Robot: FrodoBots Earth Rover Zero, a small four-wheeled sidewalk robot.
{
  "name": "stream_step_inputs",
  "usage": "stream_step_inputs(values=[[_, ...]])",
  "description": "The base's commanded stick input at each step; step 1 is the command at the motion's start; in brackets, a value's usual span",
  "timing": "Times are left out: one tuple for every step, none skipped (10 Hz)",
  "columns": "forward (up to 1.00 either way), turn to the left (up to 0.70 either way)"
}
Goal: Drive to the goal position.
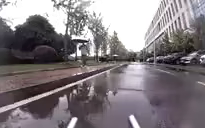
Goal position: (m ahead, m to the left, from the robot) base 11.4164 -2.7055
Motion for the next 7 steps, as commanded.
stream_step_inputs(values=[[0.70, -0.14], [0.70, -0.14], [0.70, -0.11], [0.70, 0.00], [0.70, 0.00], [0.70, 0.00], [0.70, 0.00]])
